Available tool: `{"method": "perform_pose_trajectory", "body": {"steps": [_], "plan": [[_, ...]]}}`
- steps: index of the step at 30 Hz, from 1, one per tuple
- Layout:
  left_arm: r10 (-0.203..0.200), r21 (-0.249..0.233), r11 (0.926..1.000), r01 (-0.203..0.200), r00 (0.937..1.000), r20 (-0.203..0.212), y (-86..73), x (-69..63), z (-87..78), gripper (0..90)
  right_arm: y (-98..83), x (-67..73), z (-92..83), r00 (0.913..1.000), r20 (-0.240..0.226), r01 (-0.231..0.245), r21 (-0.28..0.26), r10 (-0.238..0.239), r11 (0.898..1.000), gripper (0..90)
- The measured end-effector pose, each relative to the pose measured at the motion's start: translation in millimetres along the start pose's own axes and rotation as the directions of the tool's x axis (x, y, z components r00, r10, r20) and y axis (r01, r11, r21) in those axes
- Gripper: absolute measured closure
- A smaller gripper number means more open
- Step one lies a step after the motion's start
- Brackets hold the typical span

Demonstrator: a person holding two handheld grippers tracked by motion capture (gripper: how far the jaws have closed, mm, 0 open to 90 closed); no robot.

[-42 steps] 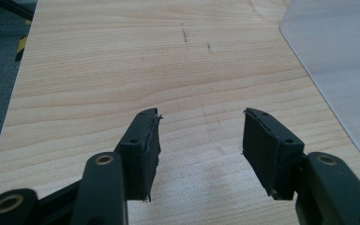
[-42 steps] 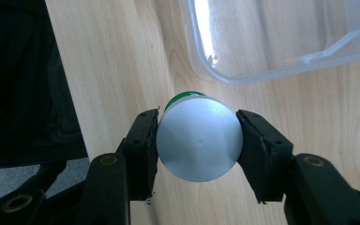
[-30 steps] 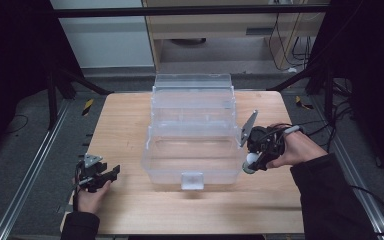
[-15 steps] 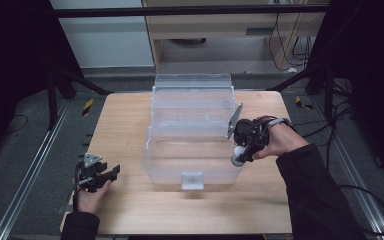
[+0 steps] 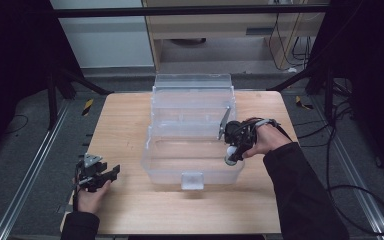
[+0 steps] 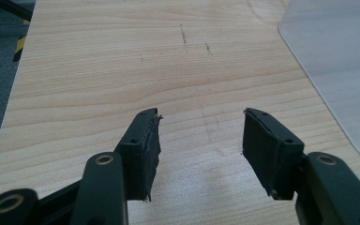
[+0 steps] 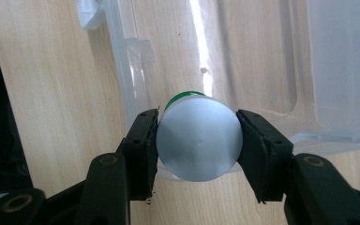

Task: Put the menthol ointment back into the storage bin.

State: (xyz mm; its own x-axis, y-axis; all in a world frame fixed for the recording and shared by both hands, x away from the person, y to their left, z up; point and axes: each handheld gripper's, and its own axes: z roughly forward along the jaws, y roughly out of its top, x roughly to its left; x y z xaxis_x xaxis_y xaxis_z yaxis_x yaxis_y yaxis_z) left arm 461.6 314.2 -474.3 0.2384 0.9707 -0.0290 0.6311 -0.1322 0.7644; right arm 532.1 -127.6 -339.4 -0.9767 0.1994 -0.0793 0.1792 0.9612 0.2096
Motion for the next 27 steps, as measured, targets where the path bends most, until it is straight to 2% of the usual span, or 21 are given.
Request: {"method": "perform_pose_trajectory", "body": {"steps": [14,20,21,27], "plan": [[0.002,0.002,1.0000,-0.002,1.0000,-0.001,-0.1,-0.1,0.5,46.2,-10.8,-3.4,32.7,0.9994,-0.032,-0.010,0.006,0.011,1.000,50.5],[0.003,0.003,1.0000,-0.003,1.0000,-0.002,-0.1,-0.3,0.7,46.2,-14.6,-4.4,41.0,0.9993,-0.036,-0.011,0.019,0.012,1.000,50.5],[0.003,0.003,1.0000,-0.003,1.0000,-0.002,-0.2,-0.3,0.9,46.2,-15.0,-4.0,42.8,0.9997,-0.025,0.000,0.028,0.001,1.000,50.5],[0.004,0.002,1.0000,-0.004,1.0000,-0.002,-0.1,-0.3,0.7,46.3,-13.5,-4.0,45.7,0.9995,-0.030,0.012,0.026,-0.011,1.000,50.5]]}}
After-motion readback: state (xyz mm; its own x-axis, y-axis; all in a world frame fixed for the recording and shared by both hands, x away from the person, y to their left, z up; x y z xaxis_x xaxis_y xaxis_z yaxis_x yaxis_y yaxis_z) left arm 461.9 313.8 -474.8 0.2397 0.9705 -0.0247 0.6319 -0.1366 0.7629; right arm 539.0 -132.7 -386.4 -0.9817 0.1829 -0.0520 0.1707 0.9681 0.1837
